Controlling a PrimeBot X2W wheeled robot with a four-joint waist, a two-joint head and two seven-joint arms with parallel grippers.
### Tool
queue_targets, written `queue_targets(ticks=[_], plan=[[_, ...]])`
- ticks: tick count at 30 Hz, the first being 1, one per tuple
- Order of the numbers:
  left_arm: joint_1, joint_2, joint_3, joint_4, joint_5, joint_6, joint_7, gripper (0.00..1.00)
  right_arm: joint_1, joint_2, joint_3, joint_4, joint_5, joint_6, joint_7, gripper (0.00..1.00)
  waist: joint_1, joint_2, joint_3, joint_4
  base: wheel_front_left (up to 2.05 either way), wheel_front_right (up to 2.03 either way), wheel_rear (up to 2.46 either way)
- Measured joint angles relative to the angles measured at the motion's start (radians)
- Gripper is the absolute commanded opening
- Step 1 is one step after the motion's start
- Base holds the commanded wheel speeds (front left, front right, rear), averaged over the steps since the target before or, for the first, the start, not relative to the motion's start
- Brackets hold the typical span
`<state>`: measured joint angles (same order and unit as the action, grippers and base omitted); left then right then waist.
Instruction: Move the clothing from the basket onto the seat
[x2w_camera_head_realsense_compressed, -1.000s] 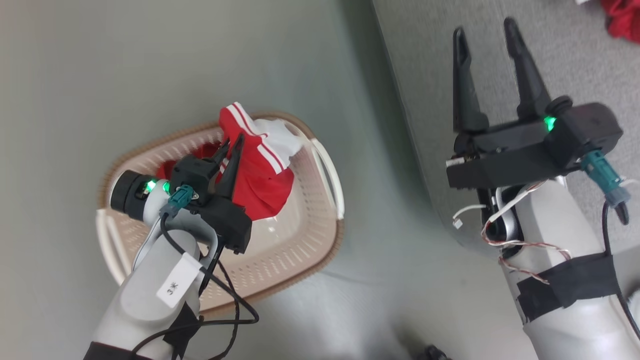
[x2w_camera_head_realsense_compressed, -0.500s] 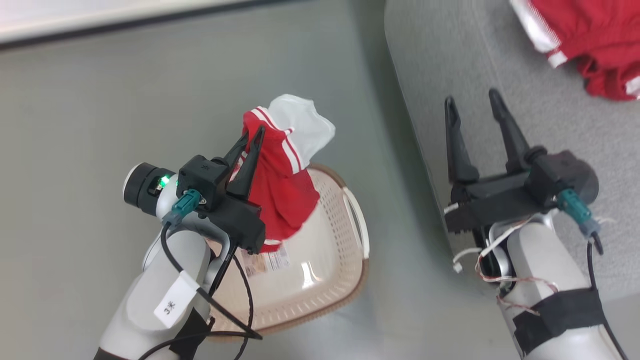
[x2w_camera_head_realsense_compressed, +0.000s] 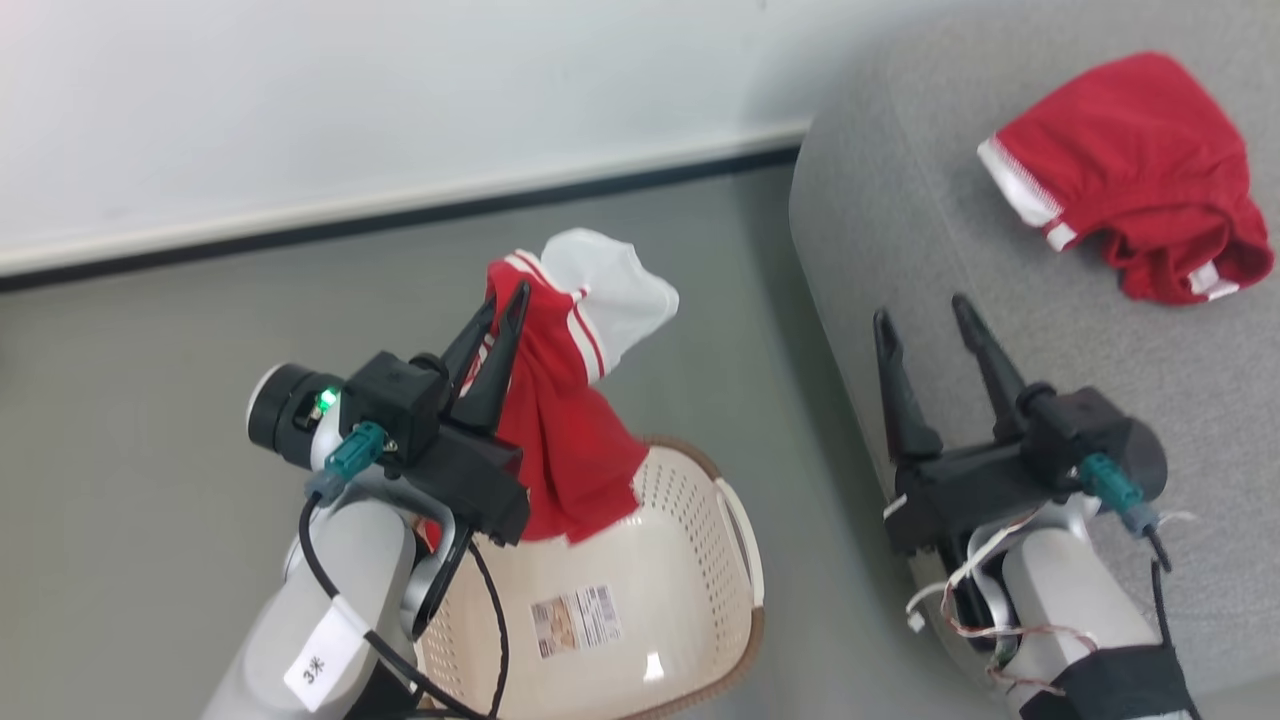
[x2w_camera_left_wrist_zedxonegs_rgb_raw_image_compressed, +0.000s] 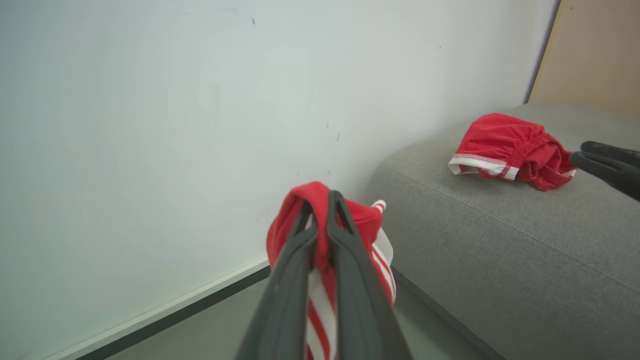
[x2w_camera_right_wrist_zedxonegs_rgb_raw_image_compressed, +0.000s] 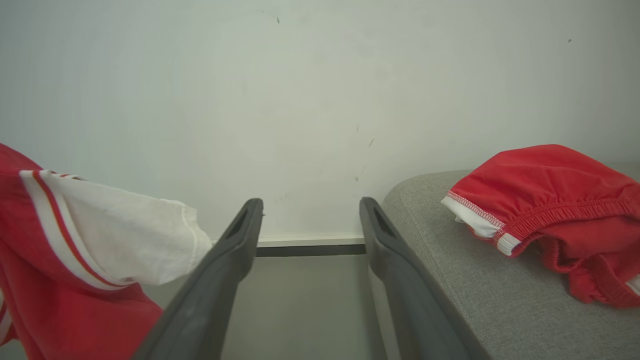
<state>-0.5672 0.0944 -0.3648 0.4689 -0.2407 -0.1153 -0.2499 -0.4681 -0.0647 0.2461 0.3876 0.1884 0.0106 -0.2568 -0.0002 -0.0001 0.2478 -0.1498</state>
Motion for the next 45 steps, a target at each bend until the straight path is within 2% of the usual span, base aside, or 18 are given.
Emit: queue_targets(ticks=[12, 23, 33, 45], plan=[[0.089, 0.001, -0.013, -0.038, -0.015, -0.001, 0.000, 0.00, 0.077, 0.001, 0.050, 0.087, -0.004, 0.047, 0.000, 1.00, 0.0000, 0.0000, -0.181, 0.024, 0.00, 0.00, 0.00], [0.127, 0.000, -0.036, -0.166, -0.017, -0.001, 0.019, 0.00, 0.087, 0.001, 0.178, 0.177, -0.014, 0.104, 0.000, 1.00, 0.0000, 0.0000, -0.283, 0.047, 0.00, 0.00, 0.00], [0.125, -0.007, -0.068, -0.229, -0.017, -0.001, 0.074, 0.00, 0.025, 0.002, 0.346, 0.244, -0.012, 0.113, 0.000, 1.00, 0.0003, 0.0002, -0.292, 0.071, 0.00, 0.00, 0.00], [0.117, -0.010, -0.089, -0.278, -0.022, -0.001, 0.131, 0.00, -0.023, 0.004, 0.578, 0.230, 0.096, 0.113, 0.000, 1.00, 0.0002, 0.0002, -0.291, 0.097, 0.00, 0.00, 0.00]])
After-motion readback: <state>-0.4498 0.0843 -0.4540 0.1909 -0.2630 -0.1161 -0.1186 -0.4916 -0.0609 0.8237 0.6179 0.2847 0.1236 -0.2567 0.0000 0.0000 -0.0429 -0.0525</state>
